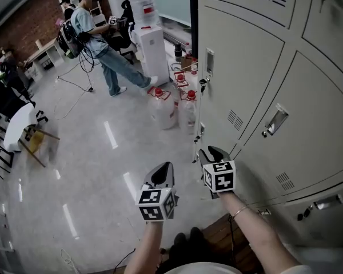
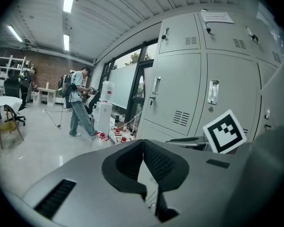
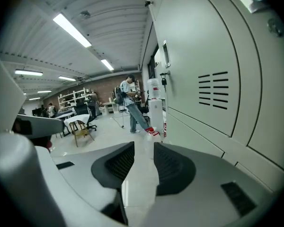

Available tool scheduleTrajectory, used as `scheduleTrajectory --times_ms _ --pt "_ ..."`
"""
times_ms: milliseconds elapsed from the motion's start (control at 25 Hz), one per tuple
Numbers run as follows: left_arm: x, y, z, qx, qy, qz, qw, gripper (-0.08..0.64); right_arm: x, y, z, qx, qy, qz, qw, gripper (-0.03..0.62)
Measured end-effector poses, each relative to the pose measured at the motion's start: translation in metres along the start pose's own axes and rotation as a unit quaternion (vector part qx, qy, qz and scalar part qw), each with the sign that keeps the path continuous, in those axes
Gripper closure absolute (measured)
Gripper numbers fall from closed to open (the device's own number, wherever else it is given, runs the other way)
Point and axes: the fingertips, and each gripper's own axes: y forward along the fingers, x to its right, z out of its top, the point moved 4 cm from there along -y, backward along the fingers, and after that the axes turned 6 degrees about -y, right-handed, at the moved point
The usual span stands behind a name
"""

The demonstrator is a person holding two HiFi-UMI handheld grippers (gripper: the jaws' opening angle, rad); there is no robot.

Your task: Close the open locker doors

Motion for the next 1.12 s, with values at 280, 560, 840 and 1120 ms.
scheduleTrajectory --times_ms 280,560,840,1120 --pt "0.000 -0.018 -0.004 -0.005 0.011 -0.003 0.9999 0.538 -0.031 -0.059 0.010 0.045 0.018 0.035 0.998 0.477" --pt "-0.006 -0.043 -0.012 -0.002 0.011 0.003 0.9999 0.538 -0.052 -0.115 0.012 0.079 0.017 0.047 0.996 0.508" --pt "-0.005 -0.065 -0.013 0.006 0.011 0.003 0.9999 0.538 -0.066 -0.150 0.005 0.093 0.017 0.041 0.995 0.554" --pt "-0.003 -0.082 -0.020 0.004 0.012 0.003 0.9999 0.538 -0.073 -0.170 0.001 0.104 0.025 0.030 0.994 0.594"
